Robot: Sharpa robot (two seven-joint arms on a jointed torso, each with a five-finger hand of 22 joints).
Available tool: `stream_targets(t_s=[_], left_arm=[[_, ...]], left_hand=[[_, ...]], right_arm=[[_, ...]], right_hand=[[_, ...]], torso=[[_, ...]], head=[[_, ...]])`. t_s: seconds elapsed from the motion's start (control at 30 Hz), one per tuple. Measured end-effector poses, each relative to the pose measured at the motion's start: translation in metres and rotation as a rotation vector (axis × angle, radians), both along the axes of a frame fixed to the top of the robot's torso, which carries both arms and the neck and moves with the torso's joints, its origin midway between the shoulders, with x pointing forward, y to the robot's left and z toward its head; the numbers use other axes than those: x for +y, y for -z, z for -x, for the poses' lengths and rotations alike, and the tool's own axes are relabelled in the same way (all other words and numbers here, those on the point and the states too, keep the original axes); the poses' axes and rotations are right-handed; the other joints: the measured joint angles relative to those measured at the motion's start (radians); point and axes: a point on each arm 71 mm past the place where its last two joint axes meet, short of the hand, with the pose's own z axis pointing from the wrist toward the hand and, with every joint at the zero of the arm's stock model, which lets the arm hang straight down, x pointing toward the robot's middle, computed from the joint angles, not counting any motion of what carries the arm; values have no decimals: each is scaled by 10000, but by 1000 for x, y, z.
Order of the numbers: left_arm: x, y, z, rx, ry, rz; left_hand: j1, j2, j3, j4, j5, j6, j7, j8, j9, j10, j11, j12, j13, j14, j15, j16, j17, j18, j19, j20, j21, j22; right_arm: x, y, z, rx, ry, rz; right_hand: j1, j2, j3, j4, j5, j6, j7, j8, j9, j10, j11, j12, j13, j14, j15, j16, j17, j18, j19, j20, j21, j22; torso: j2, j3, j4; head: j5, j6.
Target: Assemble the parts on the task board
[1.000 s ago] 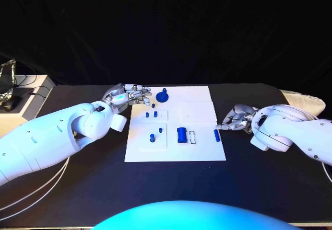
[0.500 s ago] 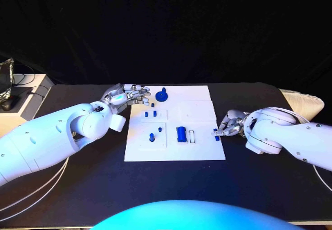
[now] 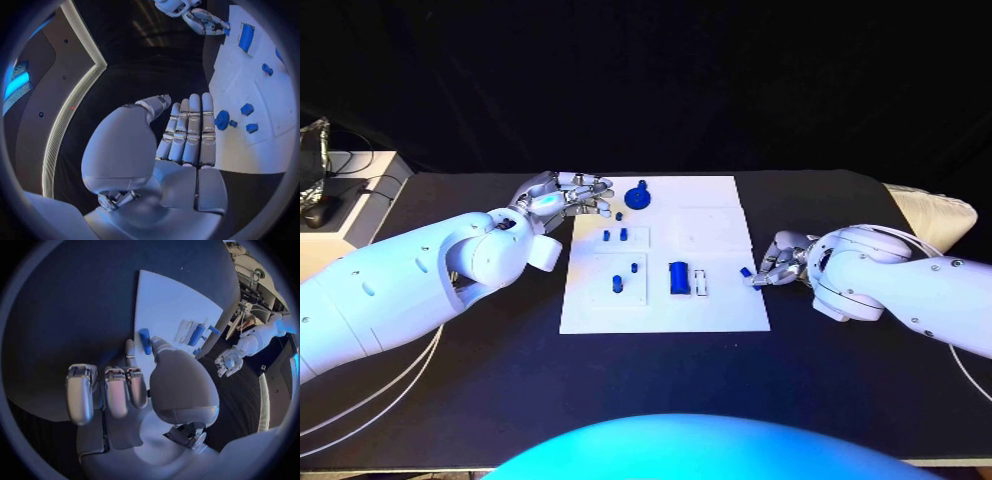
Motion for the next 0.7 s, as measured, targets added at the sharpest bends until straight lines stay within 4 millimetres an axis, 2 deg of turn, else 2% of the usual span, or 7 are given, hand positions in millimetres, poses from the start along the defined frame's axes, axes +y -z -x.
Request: stream_targets(t_s=[0.1,0.17,0.37,0.43,0.6,0.7], left_arm=[[0,0,0,1,0,-1],[0,0,0,1,-1,-2],[1,0,0,2,-7,-8],[1,0,0,2,-7,-8],[1,0,0,4,-11,-11],[1,0,0,4,-10,-11]], left_hand=[[0,0,0,0,0,0,0,0,0,0,0,0,0,0,0,0,0,0,0,0,0,0],[0,0,0,0,0,0,0,0,0,0,0,0,0,0,0,0,0,0,0,0,0,0],[0,0,0,0,0,0,0,0,-10,0,0,0,0,0,0,-54,15,1,0,0,0,0],[0,0,0,0,0,0,0,0,-14,0,0,0,0,0,0,-60,22,0,0,0,0,0],[0,0,0,0,0,0,0,0,-14,0,0,0,0,0,0,-60,22,0,0,0,0,0],[0,0,0,0,0,0,0,0,-14,0,0,0,0,0,0,-60,22,0,0,0,0,0]], right_arm=[[2,1,0,4,-50,52],[2,1,-1,-3,-65,105],[4,2,-1,-83,-146,167],[5,1,-1,-108,-166,175],[5,1,-1,-181,-188,192],[5,1,0,-232,-180,177]], right_hand=[[289,-38,213,-18,-201,25,-24,17,-7,0,0,0,0,0,0,0,0,2,0,0,0,0],[570,-18,388,-86,-202,38,-35,21,-53,0,0,0,-1,-21,-21,0,0,3,0,0,0,0],[1107,-175,973,-166,-54,123,-52,34,-268,-33,-35,0,-1,3,-75,0,0,4,0,0,0,-1],[1218,-230,1069,-72,83,125,-50,20,-289,-15,-54,0,-1,2,-75,0,0,4,0,0,0,-1],[1361,-349,1443,231,917,181,-102,14,-362,2,-68,0,-2,3,-74,0,0,5,2,-77,0,-1],[1361,-295,1735,345,1064,207,-108,140,-292,-13,-83,0,-1,-21,-98,29,0,6,1,-77,48,7]], torso=[[-3,-1,-1],[-4,2,-1],[-2,9,-1],[2,10,-2],[5,9,-6],[6,9,-6]], head=[[-7,0],[-11,5],[-15,19],[-18,20],[-21,20],[-22,20]])
